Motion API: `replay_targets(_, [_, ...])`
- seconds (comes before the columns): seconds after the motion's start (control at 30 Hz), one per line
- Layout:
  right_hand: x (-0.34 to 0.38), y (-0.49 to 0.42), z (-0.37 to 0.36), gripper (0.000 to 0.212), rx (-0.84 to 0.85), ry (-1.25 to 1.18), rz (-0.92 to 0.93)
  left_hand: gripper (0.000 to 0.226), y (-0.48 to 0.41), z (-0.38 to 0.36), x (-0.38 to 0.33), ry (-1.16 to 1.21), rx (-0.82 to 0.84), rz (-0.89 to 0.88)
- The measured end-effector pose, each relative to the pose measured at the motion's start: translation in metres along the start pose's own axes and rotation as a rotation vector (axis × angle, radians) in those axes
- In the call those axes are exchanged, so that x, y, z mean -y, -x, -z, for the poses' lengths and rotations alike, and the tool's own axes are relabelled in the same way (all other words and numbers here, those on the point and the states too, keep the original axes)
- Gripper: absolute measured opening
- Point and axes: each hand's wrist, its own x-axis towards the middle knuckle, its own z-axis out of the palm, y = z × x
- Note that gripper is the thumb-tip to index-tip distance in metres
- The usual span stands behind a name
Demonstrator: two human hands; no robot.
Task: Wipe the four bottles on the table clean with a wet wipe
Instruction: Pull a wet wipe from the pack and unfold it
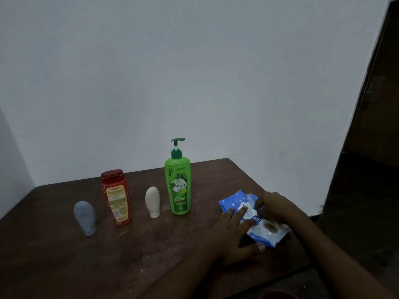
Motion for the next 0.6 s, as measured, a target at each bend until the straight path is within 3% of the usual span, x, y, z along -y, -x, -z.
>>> replay_targets(0.17, [0.005, -0.007, -0.005, 0.028, -0.037, 0.072, -0.048, 0.078, 0.000, 0.000, -0.001, 0.008, -0.001, 0.007])
replay_targets(0.37, [0.008, -0.013, -0.013, 0.008, -0.118, 0.083, -0.069, 0.079, 0.000, 0.001, -0.001, -0.013, 0.009, 0.003])
replay_targets(0.6, [0.008, -0.014, 0.004, 0.019, -0.116, -0.193, -0.138, 0.077, -0.002, -0.002, 0.001, -0.017, -0.003, -0.002])
